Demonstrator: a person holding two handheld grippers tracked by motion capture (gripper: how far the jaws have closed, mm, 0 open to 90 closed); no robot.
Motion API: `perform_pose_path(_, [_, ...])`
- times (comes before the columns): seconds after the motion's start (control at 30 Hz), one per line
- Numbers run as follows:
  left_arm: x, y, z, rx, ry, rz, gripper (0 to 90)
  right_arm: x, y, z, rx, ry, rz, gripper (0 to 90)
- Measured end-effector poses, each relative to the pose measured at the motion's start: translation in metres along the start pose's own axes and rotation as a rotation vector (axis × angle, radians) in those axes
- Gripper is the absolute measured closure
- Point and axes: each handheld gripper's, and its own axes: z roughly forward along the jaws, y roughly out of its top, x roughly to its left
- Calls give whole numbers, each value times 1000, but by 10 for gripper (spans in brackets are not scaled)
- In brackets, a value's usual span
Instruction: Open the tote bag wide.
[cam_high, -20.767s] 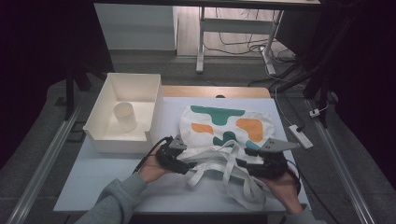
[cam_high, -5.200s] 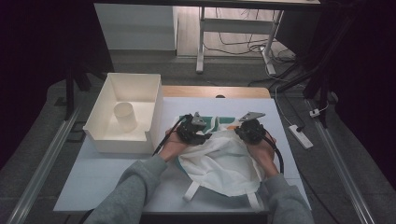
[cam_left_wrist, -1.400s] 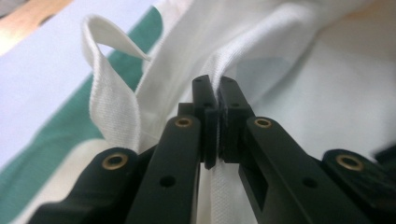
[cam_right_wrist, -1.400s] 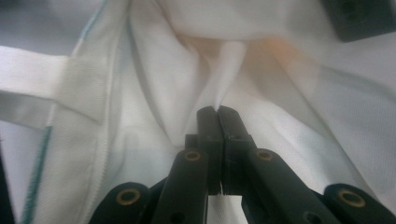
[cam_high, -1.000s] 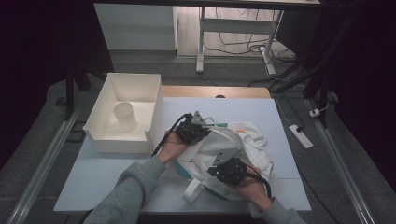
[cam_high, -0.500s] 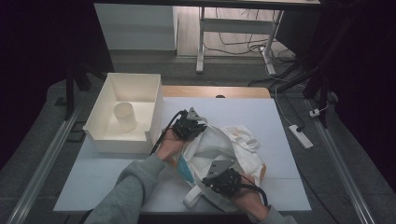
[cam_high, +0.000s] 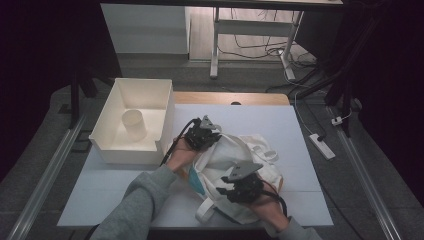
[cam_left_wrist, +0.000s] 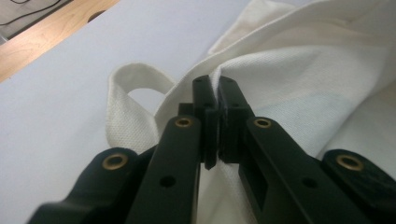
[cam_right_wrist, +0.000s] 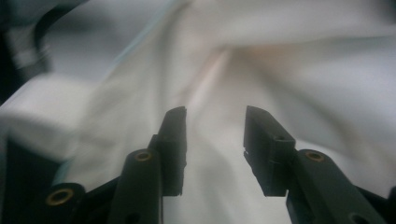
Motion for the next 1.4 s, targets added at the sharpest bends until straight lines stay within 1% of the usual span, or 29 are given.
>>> perform_pose_path(0.03, [0, 0, 0, 2, -1, 3, 871, -6, 0, -6, -17, -33, 15, 593])
perform_pose_path(0.1, [0, 0, 0, 2, -2, 4, 871, -20, 0, -16, -32, -115, 43, 560])
perform_pose_path(0.13, [-1, 0, 0, 2, -4, 6, 870, -27, 0, -21, -40, -145, 63, 558])
perform_pose_path(0.17, [-1, 0, 1, 5, -5, 9, 870, -34, -1, -24, -40, -171, 74, 554])
perform_pose_path(0.2, [-2, 0, 1, 6, -7, 13, 870, -34, -1, -24, -40, -171, 74, 554])
perform_pose_path(0.23, [-3, 0, 2, 8, -9, 16, 869, -41, -2, -25, -30, -183, 80, 541])
perform_pose_path(0.27, [-3, 0, 3, 12, -7, 21, 869, -50, -2, -24, 10, -225, 77, 515])
perform_pose_path(0.3, [-4, 0, 3, 13, -6, 20, 869, -50, -2, -24, 10, -225, 77, 515])
perform_pose_path(0.33, [-5, 0, 4, 14, -5, 20, 869, -54, -3, -22, 23, -257, 67, 500])
perform_pose_path(0.43, [-4, -1, 5, 21, -6, 22, 868, -64, -2, -11, 70, -287, 60, 459])
perform_pose_path(0.5, [-4, -1, 6, 22, -9, 18, 868, -70, -1, -1, 118, -280, 59, 442])
perform_pose_path(0.6, [-4, -2, 8, 23, -10, 15, 868, -76, -3, 11, 183, -340, 31, 442])
perform_pose_path(0.63, [-5, -2, 8, 26, -12, 17, 868, -79, -4, 14, 197, -349, 30, 443])
perform_pose_path(0.7, [-6, -2, 9, 34, -13, 26, 867, -87, -7, 20, 230, -356, 36, 451])
perform_pose_path(0.77, [-6, -2, 11, 36, -16, 26, 867, -94, -11, 25, 258, -346, 35, 504])
perform_pose_path(0.8, [-7, -2, 11, 39, -16, 27, 867, -97, -14, 27, 262, -336, 45, 537])
perform_pose_path(0.87, [-7, -2, 12, 43, -16, 28, 867, -100, -17, 29, 255, -322, 52, 633])
perform_pose_path(0.93, [-7, -2, 12, 40, -15, 26, 867, -101, -19, 28, 243, -305, 57, 774])
perform_pose_path(0.97, [-7, -2, 11, 37, -14, 26, 867, -101, -19, 27, 228, -303, 58, 830])
perform_pose_path(1.0, [-6, -2, 10, 33, -12, 24, 867, -101, -19, 26, 215, -300, 57, 859])
perform_pose_path(1.03, [-6, -2, 9, 28, -9, 25, 867, -101, -19, 23, 197, -294, 56, 868])
perform_pose_path(1.07, [-5, -2, 7, 15, -7, 22, 867, -102, -18, 20, 178, -298, 59, 872])
perform_pose_path(1.13, [-5, -1, 4, -8, -4, 21, 867, -102, -16, 10, 129, -297, 89, 875])
perform_pose_path(1.17, [-5, 0, 2, -22, -4, 27, 867, -101, -14, 4, 99, -302, 107, 876])
perform_pose_path(1.2, [-5, 1, 0, -38, -5, 30, 866, -98, -8, -8, 57, -319, 120, 876])
perform_pose_path(1.23, [-6, 2, -2, -52, -7, 34, 866, -98, -8, -8, 57, -319, 120, 876])
perform_pose_path(1.27, [-8, 3, -4, -68, -5, 42, 866, -95, -5, -13, 45, -333, 116, 876])
perform_pose_path(1.3, [-10, 4, -5, -76, -3, 48, 866, -92, -1, -20, 34, -358, 111, 876])
perform_pose_path(1.4, [-14, 7, -8, -91, 9, 64, 866, -88, 6, -30, 9, -401, 106, 876])
